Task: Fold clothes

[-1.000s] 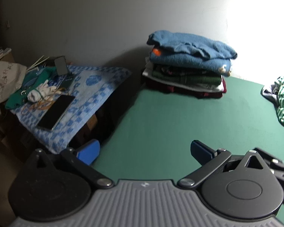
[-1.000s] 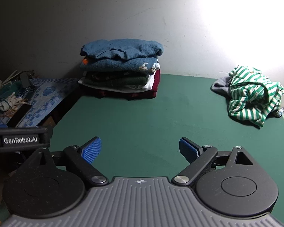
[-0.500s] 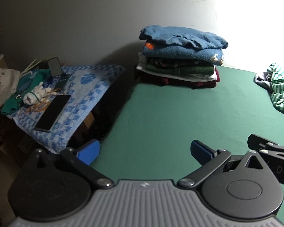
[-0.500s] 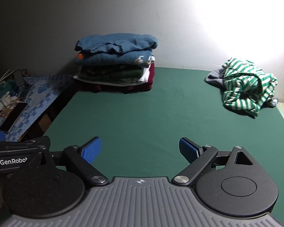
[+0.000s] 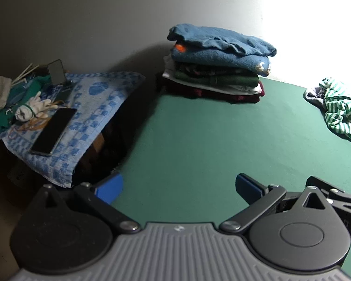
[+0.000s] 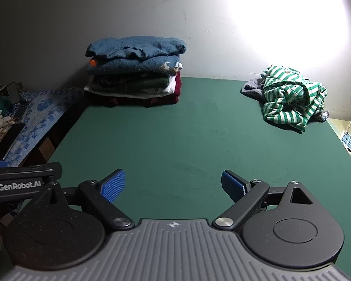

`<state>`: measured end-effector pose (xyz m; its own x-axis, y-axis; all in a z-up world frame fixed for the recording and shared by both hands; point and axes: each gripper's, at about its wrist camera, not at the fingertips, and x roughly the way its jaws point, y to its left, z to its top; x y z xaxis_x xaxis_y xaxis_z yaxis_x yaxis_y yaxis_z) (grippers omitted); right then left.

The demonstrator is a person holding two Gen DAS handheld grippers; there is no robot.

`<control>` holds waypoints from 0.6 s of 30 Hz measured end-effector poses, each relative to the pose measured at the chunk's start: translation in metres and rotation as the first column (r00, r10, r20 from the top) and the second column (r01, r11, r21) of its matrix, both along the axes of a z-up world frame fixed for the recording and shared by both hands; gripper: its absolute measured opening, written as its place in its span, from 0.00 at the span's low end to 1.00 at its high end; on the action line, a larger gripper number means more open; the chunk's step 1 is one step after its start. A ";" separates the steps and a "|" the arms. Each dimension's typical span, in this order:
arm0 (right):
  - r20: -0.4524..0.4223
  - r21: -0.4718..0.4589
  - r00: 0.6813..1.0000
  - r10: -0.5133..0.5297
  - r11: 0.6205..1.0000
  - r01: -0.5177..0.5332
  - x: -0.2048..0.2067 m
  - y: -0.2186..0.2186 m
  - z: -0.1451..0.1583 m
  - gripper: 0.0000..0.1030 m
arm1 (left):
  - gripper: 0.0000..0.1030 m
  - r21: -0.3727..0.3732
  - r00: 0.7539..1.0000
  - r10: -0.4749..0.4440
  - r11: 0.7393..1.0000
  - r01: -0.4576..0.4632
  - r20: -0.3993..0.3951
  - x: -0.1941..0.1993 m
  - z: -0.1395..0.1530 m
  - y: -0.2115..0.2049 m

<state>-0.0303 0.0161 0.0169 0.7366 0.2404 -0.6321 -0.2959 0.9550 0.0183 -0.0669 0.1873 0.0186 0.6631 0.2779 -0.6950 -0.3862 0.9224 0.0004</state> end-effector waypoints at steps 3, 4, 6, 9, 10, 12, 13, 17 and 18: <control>0.006 0.025 1.000 0.005 1.000 -0.005 0.002 0.000 0.001 0.89 | 1.00 0.034 1.000 -0.012 0.999 0.012 -0.008 0.003 0.001 -0.004; 0.006 0.034 1.000 0.005 0.999 -0.006 0.003 -0.001 0.001 0.89 | 1.00 0.045 1.000 -0.013 0.999 0.013 -0.008 0.004 0.001 -0.005; -0.011 0.048 1.000 0.001 0.999 0.000 0.006 -0.002 0.000 0.89 | 1.00 0.063 1.000 -0.014 0.998 0.015 -0.008 0.006 0.002 -0.007; -0.048 0.070 0.999 -0.002 0.998 0.006 0.011 -0.003 -0.005 0.89 | 1.00 0.077 1.000 0.005 0.997 -0.004 -0.003 0.008 0.003 -0.007; -0.059 0.078 0.998 0.001 0.997 0.004 0.013 -0.004 -0.006 0.89 | 1.00 0.084 1.000 0.012 0.996 -0.012 0.005 0.009 0.003 -0.007; -0.074 0.081 0.997 0.004 0.997 0.002 0.015 -0.004 -0.008 0.89 | 1.00 0.090 1.000 0.020 0.996 -0.022 0.023 0.010 0.005 -0.008; -0.078 0.064 0.997 -0.003 0.998 0.008 0.017 -0.003 -0.008 0.89 | 1.00 0.082 1.000 0.017 0.996 -0.019 0.026 0.012 0.006 -0.008; -0.068 0.019 0.997 -0.034 0.999 0.035 0.020 -0.003 -0.007 0.89 | 1.00 0.046 1.000 0.002 0.999 -0.003 0.024 0.018 0.007 -0.007; -0.067 0.023 0.997 -0.037 0.999 0.038 0.021 -0.005 -0.007 0.89 | 1.00 0.051 1.000 0.005 0.999 -0.006 0.023 0.019 0.008 -0.007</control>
